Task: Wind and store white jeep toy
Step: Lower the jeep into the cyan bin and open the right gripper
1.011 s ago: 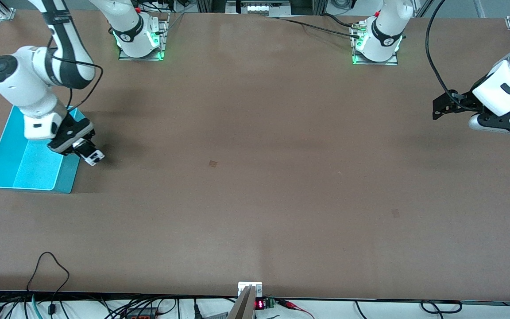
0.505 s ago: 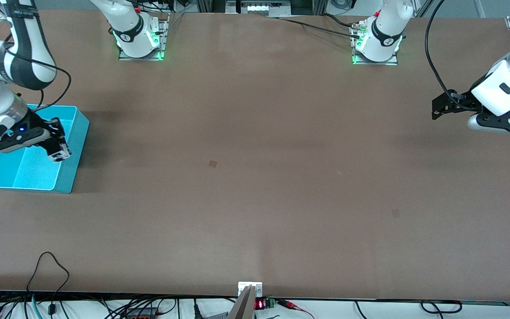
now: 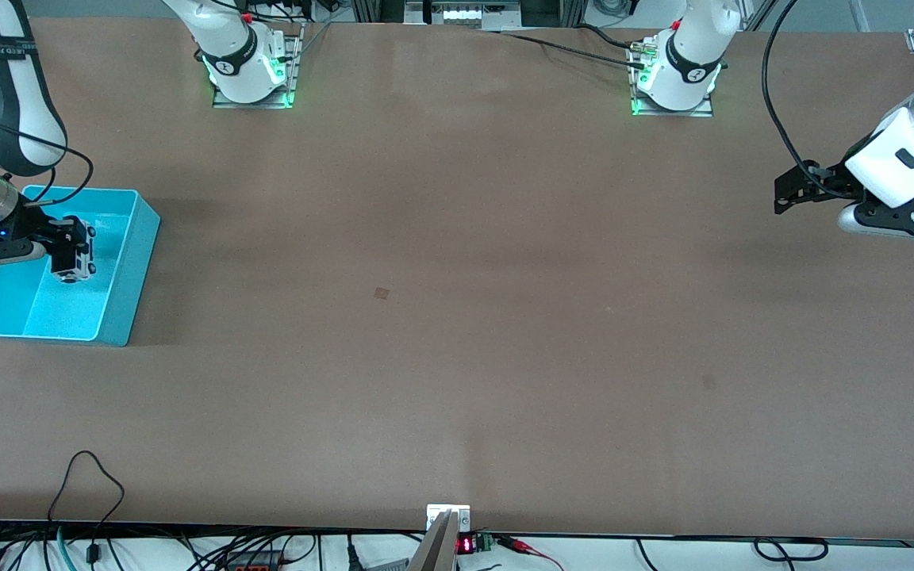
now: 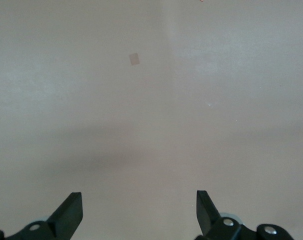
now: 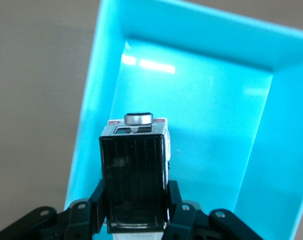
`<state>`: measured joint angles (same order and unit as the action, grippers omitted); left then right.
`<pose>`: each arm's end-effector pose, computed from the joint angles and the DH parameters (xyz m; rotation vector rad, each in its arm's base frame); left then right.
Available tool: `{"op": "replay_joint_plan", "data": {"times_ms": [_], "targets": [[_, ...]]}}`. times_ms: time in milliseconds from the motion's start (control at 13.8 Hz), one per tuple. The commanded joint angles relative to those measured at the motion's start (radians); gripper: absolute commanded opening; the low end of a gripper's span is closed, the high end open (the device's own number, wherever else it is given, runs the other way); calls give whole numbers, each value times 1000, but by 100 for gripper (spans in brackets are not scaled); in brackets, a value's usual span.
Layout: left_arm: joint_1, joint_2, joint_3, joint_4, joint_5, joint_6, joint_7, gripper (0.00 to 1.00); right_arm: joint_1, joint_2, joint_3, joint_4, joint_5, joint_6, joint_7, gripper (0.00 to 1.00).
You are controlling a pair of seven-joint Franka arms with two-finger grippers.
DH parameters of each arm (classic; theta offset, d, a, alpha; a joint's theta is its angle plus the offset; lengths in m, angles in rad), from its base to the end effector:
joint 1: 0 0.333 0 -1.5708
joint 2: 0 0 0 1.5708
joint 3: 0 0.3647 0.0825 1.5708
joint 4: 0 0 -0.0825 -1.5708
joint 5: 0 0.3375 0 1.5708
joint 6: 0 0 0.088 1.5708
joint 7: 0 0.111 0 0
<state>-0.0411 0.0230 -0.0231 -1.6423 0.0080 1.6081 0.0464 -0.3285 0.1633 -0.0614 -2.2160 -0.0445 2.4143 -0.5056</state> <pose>0.5152 -0.0321 0.6301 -3.1275 0.1740 0.0895 0.4861 -0.1991 0.3846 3.0815 0.2306 0.0221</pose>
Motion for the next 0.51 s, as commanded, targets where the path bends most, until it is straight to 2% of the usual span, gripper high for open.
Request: {"op": "replay_joint_plan", "data": {"times_ms": [0,433], "targets": [[-3,3,3,18,-2,-19,-6,100,-49,47,15,24,-12,-7,51,0],[-3,3,3,18,-2,-17,-6,100,-92,128,15,22,-17,26,47,0]]}}
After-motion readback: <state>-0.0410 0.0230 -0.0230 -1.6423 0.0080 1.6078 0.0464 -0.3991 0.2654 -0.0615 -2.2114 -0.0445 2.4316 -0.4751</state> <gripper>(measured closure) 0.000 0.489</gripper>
